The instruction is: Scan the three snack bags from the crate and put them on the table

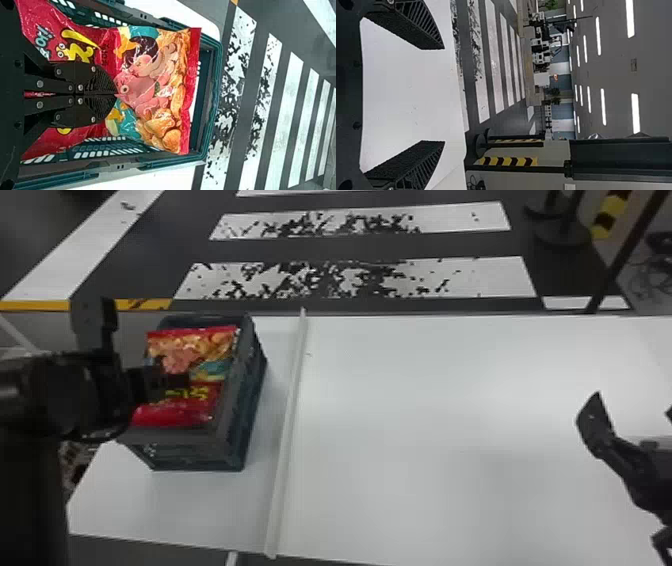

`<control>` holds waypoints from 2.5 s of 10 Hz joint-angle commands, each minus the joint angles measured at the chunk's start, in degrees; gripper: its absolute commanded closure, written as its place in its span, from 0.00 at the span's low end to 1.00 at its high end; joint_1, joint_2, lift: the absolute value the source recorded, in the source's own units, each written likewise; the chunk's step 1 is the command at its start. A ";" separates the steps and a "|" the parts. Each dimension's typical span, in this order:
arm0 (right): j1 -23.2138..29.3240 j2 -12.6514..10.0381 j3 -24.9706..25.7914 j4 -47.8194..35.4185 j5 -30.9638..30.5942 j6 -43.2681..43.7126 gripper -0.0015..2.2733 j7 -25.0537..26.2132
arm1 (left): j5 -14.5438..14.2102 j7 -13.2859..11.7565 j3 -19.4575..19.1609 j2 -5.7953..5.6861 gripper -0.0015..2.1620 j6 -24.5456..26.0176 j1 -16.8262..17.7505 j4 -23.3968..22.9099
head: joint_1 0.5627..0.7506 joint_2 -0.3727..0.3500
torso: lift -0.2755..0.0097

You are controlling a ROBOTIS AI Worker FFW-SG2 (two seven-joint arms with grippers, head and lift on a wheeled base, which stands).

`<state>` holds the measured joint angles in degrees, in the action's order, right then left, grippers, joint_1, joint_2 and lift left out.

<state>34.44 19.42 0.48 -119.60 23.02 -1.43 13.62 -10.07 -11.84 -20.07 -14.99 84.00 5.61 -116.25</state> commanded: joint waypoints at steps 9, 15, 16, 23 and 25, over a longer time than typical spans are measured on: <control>2.04 -0.08 0.83 -1.07 -0.43 0.23 0.01 0.00 | -2.23 0.41 -0.85 0.40 0.87 -7.74 -3.23 -5.66 | 0.70 0.69 | 0.64; 2.12 -0.52 0.83 -1.95 -0.43 -0.47 0.01 0.00 | -2.23 0.94 -2.87 0.57 0.87 -10.20 -7.10 -11.81 | 0.70 0.69 | 0.64; 2.21 -0.70 0.75 -2.04 -0.34 -0.65 0.01 0.00 | -2.23 0.41 -3.67 1.10 0.87 -14.25 -9.03 -13.74 | 0.70 0.69 | 0.64; 3.00 -1.31 -0.04 -2.39 -0.70 -0.12 0.01 0.00 | 1.28 -0.38 -5.16 3.21 0.87 -30.07 -19.23 -18.31 | 0.70 0.72 | 0.64; 2.92 -1.93 -0.22 -2.39 -1.31 -0.12 0.01 0.00 | 0.49 -2.23 -4.81 4.26 0.87 -44.66 -20.64 -12.69 | 0.70 0.74 | 0.64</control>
<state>37.39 17.68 0.30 -122.00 21.94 -1.54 13.62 -9.25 -14.03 -25.06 -10.99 43.91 -14.64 -130.76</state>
